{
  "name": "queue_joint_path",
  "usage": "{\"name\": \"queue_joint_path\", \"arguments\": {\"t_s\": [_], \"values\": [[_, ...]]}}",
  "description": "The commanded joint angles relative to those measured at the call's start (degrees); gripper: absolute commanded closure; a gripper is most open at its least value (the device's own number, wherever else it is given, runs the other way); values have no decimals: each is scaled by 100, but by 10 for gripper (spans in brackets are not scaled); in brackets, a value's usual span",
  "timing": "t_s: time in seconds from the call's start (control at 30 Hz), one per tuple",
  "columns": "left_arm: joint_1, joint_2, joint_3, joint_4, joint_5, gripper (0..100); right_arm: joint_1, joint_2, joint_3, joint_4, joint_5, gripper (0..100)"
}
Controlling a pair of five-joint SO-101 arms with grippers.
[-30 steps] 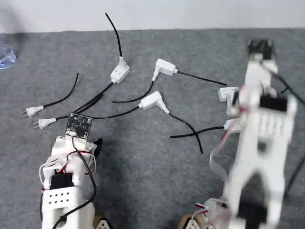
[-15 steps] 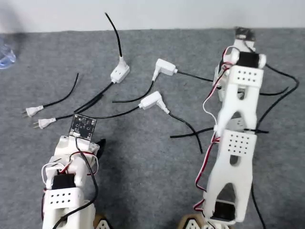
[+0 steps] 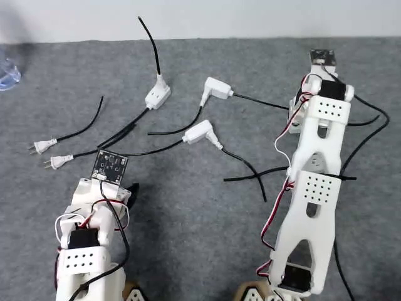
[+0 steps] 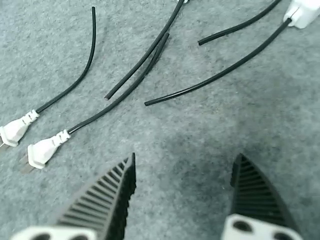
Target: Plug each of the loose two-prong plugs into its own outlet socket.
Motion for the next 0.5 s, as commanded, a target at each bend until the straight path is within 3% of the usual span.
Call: {"name": "queue_joint_path", "arguments": {"t_s": [0.0, 0.17, 0.33, 0.47], "values": [[35, -88, -22, -149, -53, 709, 101, -75, 396, -338, 237, 684], [35, -88, -22, -149, -53, 709, -198, -154, 431, -22, 1064, 681], [35, -88, -22, -149, -62, 709, -514, -356, -431, 848, 2286, 635], [35, -88, -13, -149, -62, 709, -576, -251, -747, 796, 2453, 635]]}}
